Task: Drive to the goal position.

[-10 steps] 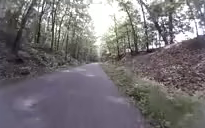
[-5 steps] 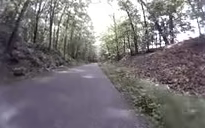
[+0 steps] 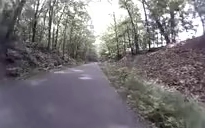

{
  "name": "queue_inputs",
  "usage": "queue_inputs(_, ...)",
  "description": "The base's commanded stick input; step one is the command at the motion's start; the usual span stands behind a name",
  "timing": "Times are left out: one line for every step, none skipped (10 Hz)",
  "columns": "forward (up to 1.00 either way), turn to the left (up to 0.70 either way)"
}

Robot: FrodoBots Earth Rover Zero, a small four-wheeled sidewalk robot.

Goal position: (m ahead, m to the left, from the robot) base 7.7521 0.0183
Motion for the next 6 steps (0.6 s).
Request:
queue_inputs(0.70, 0.01)
queue_inputs(0.70, 0.14)
queue_inputs(0.70, 0.14)
queue_inputs(0.70, 0.07)
queue_inputs(0.70, 0.00)
queue_inputs(0.70, 0.00)
